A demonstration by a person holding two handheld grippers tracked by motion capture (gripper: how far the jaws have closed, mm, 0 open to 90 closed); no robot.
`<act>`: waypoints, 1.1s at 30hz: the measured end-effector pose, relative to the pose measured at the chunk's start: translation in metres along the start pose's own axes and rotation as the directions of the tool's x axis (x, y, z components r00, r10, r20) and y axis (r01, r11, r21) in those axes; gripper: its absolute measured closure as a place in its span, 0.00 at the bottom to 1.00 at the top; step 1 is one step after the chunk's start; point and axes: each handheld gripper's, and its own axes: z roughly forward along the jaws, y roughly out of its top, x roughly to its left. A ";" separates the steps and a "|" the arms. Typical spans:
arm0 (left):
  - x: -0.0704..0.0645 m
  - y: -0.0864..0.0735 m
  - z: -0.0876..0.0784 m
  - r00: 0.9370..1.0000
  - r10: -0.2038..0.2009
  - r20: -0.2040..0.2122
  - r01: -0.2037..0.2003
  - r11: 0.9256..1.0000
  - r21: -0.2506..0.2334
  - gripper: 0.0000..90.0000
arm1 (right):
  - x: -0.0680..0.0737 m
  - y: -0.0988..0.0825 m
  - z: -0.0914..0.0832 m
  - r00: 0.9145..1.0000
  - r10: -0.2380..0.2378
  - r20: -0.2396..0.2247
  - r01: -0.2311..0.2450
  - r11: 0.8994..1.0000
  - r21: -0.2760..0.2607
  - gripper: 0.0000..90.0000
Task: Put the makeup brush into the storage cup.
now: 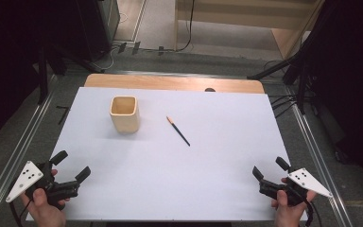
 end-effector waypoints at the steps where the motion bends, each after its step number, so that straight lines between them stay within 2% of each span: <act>1: 0.000 0.000 0.001 1.000 0.005 0.001 -0.005 1.000 0.004 0.00 | 0.000 0.000 0.000 1.000 -0.003 0.001 0.003 1.000 0.000 0.08; 9: 0.001 -0.001 0.002 1.000 0.007 -0.005 -0.007 1.000 0.015 0.00 | 0.001 0.004 0.003 0.999 -0.028 0.016 0.028 1.000 0.010 0.08; 14: 0.005 -0.001 0.001 1.000 -0.029 -0.001 0.029 1.000 0.004 0.00 | 0.007 0.012 0.008 0.999 -0.045 0.007 0.045 0.999 0.019 0.08; 16: 0.004 0.000 0.002 1.000 -0.022 -0.003 0.022 1.000 0.009 0.00 | 0.015 0.021 0.016 0.997 -0.072 -0.011 0.072 0.997 0.041 0.14; 18: 0.004 0.000 0.002 1.000 -0.016 -0.008 0.016 1.000 0.012 0.00 | 0.017 0.024 0.017 0.997 -0.072 -0.014 0.073 0.996 0.048 0.16; 19: 0.002 0.003 0.002 0.999 0.022 -0.025 -0.021 1.000 0.022 0.00 | 0.022 0.030 0.023 0.995 -0.083 -0.056 0.086 0.995 0.059 0.15; 20: 0.002 0.003 0.002 0.999 0.022 -0.025 -0.021 1.000 0.022 0.00 | 0.022 0.030 0.023 0.995 -0.083 -0.056 0.086 0.995 0.059 0.15; 22: -0.002 0.007 0.002 0.998 0.058 -0.026 -0.058 0.998 0.022 0.00 | 0.031 0.038 0.032 0.990 -0.111 -0.083 0.118 0.990 0.076 0.15; 25: -0.004 0.008 0.003 0.997 0.067 -0.024 -0.066 0.998 0.025 0.00 | 0.035 0.042 0.040 0.988 -0.122 -0.094 0.131 0.987 0.098 0.15; 26: -0.005 0.007 0.004 0.998 0.068 -0.019 -0.067 0.997 0.032 0.00 | 0.039 0.046 0.048 0.986 -0.127 -0.110 0.139 0.984 0.110 0.16; 30: -0.005 0.006 0.007 0.998 0.066 -0.013 -0.065 0.997 0.043 0.00 | 0.045 0.055 0.059 0.984 -0.133 -0.120 0.147 0.983 0.111 0.15; 33: -0.005 0.006 0.008 0.998 0.067 -0.009 -0.067 0.997 0.047 0.00 | 0.050 0.064 0.070 0.981 -0.127 -0.145 0.144 0.984 0.108 0.16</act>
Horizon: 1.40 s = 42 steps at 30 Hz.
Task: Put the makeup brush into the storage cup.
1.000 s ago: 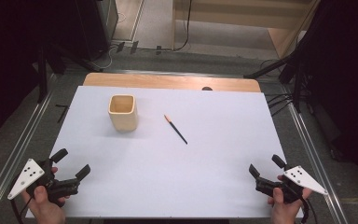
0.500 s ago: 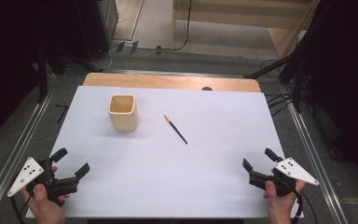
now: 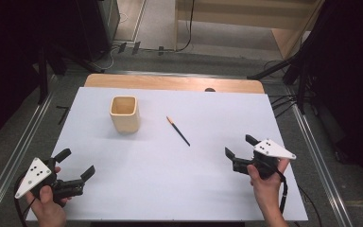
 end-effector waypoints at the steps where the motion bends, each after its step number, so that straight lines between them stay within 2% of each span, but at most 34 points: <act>1: 0.000 0.000 0.000 1.000 -0.001 0.002 0.001 1.000 0.001 0.00 | 0.003 0.007 0.008 1.000 -0.011 -0.010 0.012 1.000 0.013 0.16; 5: -0.003 0.000 0.000 1.000 0.024 -0.008 -0.024 1.000 0.010 0.00 | 0.011 0.018 0.021 0.999 -0.042 0.007 0.041 0.998 0.039 0.16; 6: -0.003 0.001 0.000 1.000 0.027 -0.005 -0.027 1.000 0.006 0.00 | 0.016 0.024 0.030 0.998 -0.050 0.029 0.048 0.997 0.056 0.19; 7: -0.003 0.001 0.000 1.000 0.024 -0.002 -0.024 1.000 0.003 0.00 | 0.016 0.024 0.030 0.998 -0.050 0.029 0.048 0.997 0.056 0.19; 8: -0.003 0.001 -0.001 1.000 0.023 -0.002 -0.023 1.000 0.004 0.00 | 0.021 0.028 0.038 0.997 -0.058 0.051 0.054 0.996 0.068 0.24; 12: -0.002 0.000 0.000 1.000 0.019 0.001 -0.019 1.000 0.008 0.00 | 0.026 0.034 0.052 0.996 -0.069 0.050 0.065 0.994 0.092 0.30; 13: -0.002 0.000 0.000 1.000 0.018 0.002 -0.018 1.000 0.009 0.00 | 0.030 0.038 0.061 0.996 -0.071 0.059 0.065 0.992 0.108 0.37; 14: -0.002 0.000 0.000 1.000 0.017 0.003 -0.017 1.000 0.009 0.00 | 0.030 0.038 0.061 0.996 -0.071 0.059 0.065 0.992 0.108 0.37; 15: -0.002 0.000 0.000 1.000 0.016 0.003 -0.016 1.000 0.009 0.00 | 0.032 0.040 0.065 0.996 -0.075 0.056 0.068 0.991 0.112 0.42; 17: -0.002 0.000 0.000 1.000 0.017 0.002 -0.017 1.000 0.008 0.00 | 0.034 0.044 0.074 0.997 -0.070 0.043 0.064 0.989 0.131 0.46; 19: -0.002 0.000 0.000 1.000 0.016 0.002 -0.016 1.000 0.008 0.00 | 0.034 0.048 0.082 0.999 -0.049 -0.014 0.051 0.988 0.147 0.49; 20: -0.002 0.000 0.000 1.000 0.017 0.003 -0.017 1.000 0.010 0.00 | 0.034 0.049 0.086 0.999 -0.038 -0.022 0.041 0.987 0.158 0.51; 24: -0.003 0.000 -0.001 1.000 0.029 0.000 -0.029 1.000 0.011 0.00 | 0.035 0.054 0.103 0.999 -0.014 -0.051 0.025 0.977 0.211 0.54; 28: -0.002 0.000 -0.002 1.000 0.019 -0.004 -0.019 1.000 0.004 0.00 | 0.040 0.059 0.116 0.997 -0.041 -0.067 0.057 0.968 0.246 0.56; 29: -0.001 0.000 -0.003 1.000 0.018 -0.006 -0.018 1.000 0.003 0.00 | 0.043 0.061 0.123 0.996 -0.065 -0.054 0.077 0.959 0.271 0.56; 33: -0.001 0.000 -0.003 1.000 0.017 -0.007 -0.017 1.000 0.004 0.00 | 0.047 0.064 0.133 0.995 -0.081 -0.053 0.093 0.952 0.291 0.59; 37: -0.001 0.000 -0.003 1.000 0.016 -0.007 -0.016 1.000 0.005 0.00 | 0.052 0.068 0.143 0.996 -0.072 -0.054 0.085 0.949 0.302 0.61; 41: -0.001 -0.001 -0.003 1.000 0.013 -0.007 -0.013 1.000 0.007 0.00 | 0.057 0.076 0.154 0.994 -0.090 -0.066 0.108 0.927 0.358 0.62; 42: -0.001 -0.001 -0.003 1.000 0.010 -0.006 -0.010 1.000 0.007 0.00 | 0.058 0.080 0.159 0.993 -0.084 -0.078 0.108 0.914 0.391 0.63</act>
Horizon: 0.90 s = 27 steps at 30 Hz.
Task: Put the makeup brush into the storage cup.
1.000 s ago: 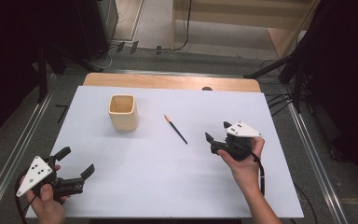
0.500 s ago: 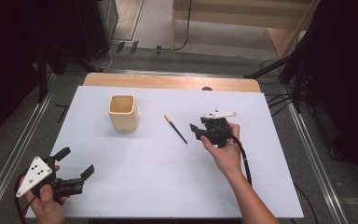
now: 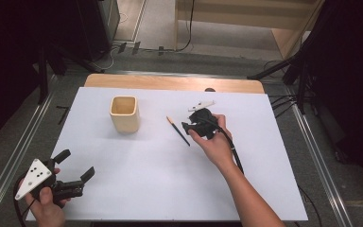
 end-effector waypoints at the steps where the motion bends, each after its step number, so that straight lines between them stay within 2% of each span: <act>1: 0.000 0.000 0.000 1.000 0.000 0.000 0.000 1.000 -0.001 0.00 | 0.000 0.003 0.002 1.000 -0.002 -0.010 0.002 1.000 0.016 0.65; 2: 0.000 0.000 0.000 1.000 0.000 0.000 0.000 1.000 -0.001 0.00 | 0.000 0.003 0.002 1.000 -0.002 -0.010 0.002 1.000 0.016 0.65; 6: -0.001 0.000 0.000 1.000 0.002 0.004 -0.002 1.000 0.002 0.00 | 0.002 0.014 0.012 0.999 0.001 -0.046 0.004 0.994 0.109 0.66; 8: -0.001 0.000 0.001 1.000 0.002 0.006 -0.002 1.000 0.004 0.00 | 0.004 0.021 0.022 0.997 0.027 -0.069 -0.013 0.982 0.191 0.66; 9: -0.001 0.000 0.001 1.000 0.002 0.006 -0.002 1.000 0.004 0.00 | 0.004 0.021 0.022 0.997 0.027 -0.069 -0.013 0.982 0.191 0.66; 10: -0.001 -0.001 0.001 1.000 0.002 0.007 -0.002 1.000 0.004 0.00 | 0.005 0.023 0.027 0.997 0.036 -0.074 -0.019 0.976 0.219 0.66; 11: 0.000 -0.001 0.001 1.000 0.001 0.007 -0.001 1.000 0.005 0.00 | 0.007 0.027 0.034 0.996 0.049 -0.072 -0.028 0.965 0.261 0.68; 12: 0.000 -0.001 0.001 1.000 0.001 0.007 -0.001 1.000 0.005 0.00 | 0.007 0.027 0.034 0.996 0.049 -0.072 -0.028 0.965 0.261 0.68; 13: 0.000 -0.001 0.001 1.000 0.000 0.006 0.000 1.000 0.005 0.00 | 0.008 0.028 0.037 0.996 0.049 -0.070 -0.027 0.959 0.283 0.69; 14: 0.000 -0.001 0.001 1.000 -0.001 0.007 0.001 1.000 0.003 0.00 | 0.008 0.031 0.045 0.996 0.055 -0.072 -0.029 0.945 0.325 0.69; 15: 0.000 -0.001 0.001 1.000 -0.001 0.007 0.001 1.000 0.003 0.00 | 0.008 0.031 0.045 0.996 0.055 -0.072 -0.029 0.945 0.325 0.69; 16: 0.000 -0.001 0.001 1.000 0.000 0.006 0.000 1.000 0.003 0.00 | 0.008 0.033 0.048 0.996 0.059 -0.069 -0.032 0.938 0.346 0.70; 20: -0.001 -0.001 0.001 1.000 0.001 0.010 -0.001 1.000 0.004 0.00 | 0.009 0.037 0.057 0.996 0.063 -0.062 -0.034 0.923 0.384 0.73; 22: -0.001 -0.001 0.002 1.000 0.002 0.010 -0.002 1.000 0.006 0.00 | 0.013 0.040 0.062 0.998 0.050 -0.047 -0.027 0.916 0.401 0.75; 24: -0.001 -0.001 0.002 1.000 0.002 0.013 -0.002 1.000 0.007 0.00 | 0.014 0.041 0.064 0.998 0.041 -0.042 -0.021 0.915 0.403 0.76; 27: -0.001 -0.001 0.002 1.000 0.001 0.013 -0.001 1.000 0.007 0.00 | 0.018 0.044 0.069 1.000 0.002 -0.027 0.010 0.906 0.423 0.76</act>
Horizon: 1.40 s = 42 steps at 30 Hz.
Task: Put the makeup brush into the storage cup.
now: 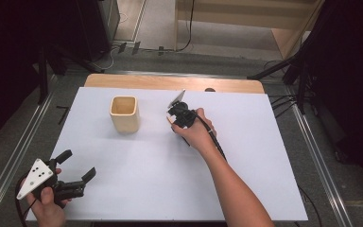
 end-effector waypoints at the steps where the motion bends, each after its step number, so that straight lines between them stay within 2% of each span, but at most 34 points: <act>1: 0.000 0.000 0.000 1.000 0.000 0.000 0.000 1.000 0.001 0.00 | 0.001 0.001 0.001 1.000 0.004 0.006 -0.004 1.000 0.009 0.77; 7: 0.001 -0.001 0.000 1.000 0.003 -0.004 -0.003 1.000 0.007 0.00 | -0.002 0.003 0.010 1.000 0.004 0.011 -0.005 0.998 0.060 0.83; 8: 0.001 -0.001 0.001 1.000 -0.001 -0.005 0.001 1.000 0.007 0.00 | -0.002 0.002 0.010 1.000 -0.013 0.008 0.013 0.998 0.056 0.88; 9: 0.001 -0.001 0.001 1.000 -0.003 -0.005 0.003 1.000 0.006 0.00 | -0.003 0.001 0.010 1.000 -0.018 -0.014 0.019 0.999 0.048 0.91; 12: 0.001 -0.001 0.002 1.000 -0.003 -0.002 0.003 1.000 0.007 0.00 | -0.007 -0.001 0.011 0.999 0.015 -0.043 -0.014 0.999 0.034 0.94; 17: -0.002 -0.001 0.005 1.000 0.002 0.007 -0.002 1.000 0.016 0.00 | -0.005 -0.004 0.011 1.000 0.008 -0.030 -0.008 1.000 0.016 0.94; 18: -0.003 -0.001 0.005 1.000 0.005 0.009 -0.005 1.000 0.017 0.00 | -0.005 -0.005 0.011 1.000 -0.010 -0.026 0.010 1.000 0.001 0.94; 21: -0.003 -0.001 0.007 1.000 0.003 0.011 -0.003 1.000 0.016 0.00 | -0.005 -0.010 0.009 0.999 0.000 -0.039 -0.001 1.000 -0.031 0.94; 22: -0.003 -0.002 0.008 1.000 0.001 0.012 -0.001 1.000 0.020 0.00 | -0.008 -0.016 0.005 0.999 0.011 -0.034 -0.013 0.997 -0.078 0.94; 23: -0.003 -0.002 0.008 1.000 0.001 0.012 -0.001 1.000 0.020 0.00 | -0.008 -0.016 0.005 0.999 0.011 -0.034 -0.013 0.997 -0.078 0.94; 24: -0.004 -0.002 0.010 1.000 -0.003 0.013 0.003 1.000 0.022 0.00 | -0.010 -0.019 0.003 0.999 0.023 -0.041 -0.028 0.994 -0.110 0.94; 25: -0.004 -0.002 0.012 1.000 -0.004 0.014 0.004 1.000 0.026 0.00 | -0.014 -0.025 -0.002 0.997 0.044 -0.070 -0.055 0.987 -0.151 0.94; 26: -0.004 -0.002 0.013 1.000 -0.005 0.018 0.005 1.000 0.027 0.00 | -0.014 -0.025 -0.002 0.997 0.044 -0.070 -0.055 0.987 -0.151 0.94; 28: -0.006 -0.001 0.017 1.000 -0.005 0.021 0.004 1.000 0.027 0.00 | -0.018 -0.033 -0.009 0.996 0.046 -0.079 -0.060 0.981 -0.185 0.94; 32: -0.013 0.004 0.026 0.999 0.002 0.045 -0.003 1.000 0.026 0.00 | -0.021 -0.050 -0.026 0.992 0.050 -0.117 -0.081 0.956 -0.283 0.94; 33: -0.014 0.006 0.028 0.999 0.002 0.049 -0.003 1.000 0.026 0.00 | -0.021 -0.060 -0.030 0.991 0.047 -0.123 -0.084 0.946 -0.314 0.94; 35: -0.018 0.009 0.034 0.998 0.011 0.063 -0.012 1.000 0.027 0.00 | -0.020 -0.065 -0.032 0.992 0.040 -0.123 -0.078 0.943 -0.323 0.94; 36: -0.019 0.010 0.037 0.998 0.019 0.066 -0.021 0.999 0.032 0.00 | -0.021 -0.071 -0.032 0.991 0.025 -0.132 -0.068 0.939 -0.337 0.94; 38: -0.023 0.011 0.043 0.997 0.023 0.075 -0.026 0.999 0.034 0.00 | -0.022 -0.082 -0.033 0.990 0.028 -0.140 -0.076 0.931 -0.357 0.94; 39: -0.025 0.012 0.046 0.996 0.023 0.081 -0.027 0.999 0.037 0.00 | -0.025 -0.092 -0.034 0.987 0.038 -0.153 -0.095 0.919 -0.383 0.94; 40: -0.026 0.012 0.049 0.996 0.025 0.087 -0.028 0.999 0.038 0.00 | -0.025 -0.092 -0.034 0.987 0.038 -0.153 -0.095 0.919 -0.383 0.94; 42: -0.030 0.013 0.055 0.995 0.027 0.097 -0.032 0.998 0.045 0.00 | -0.027 -0.102 -0.036 0.986 0.048 -0.159 -0.110 0.906 -0.408 0.94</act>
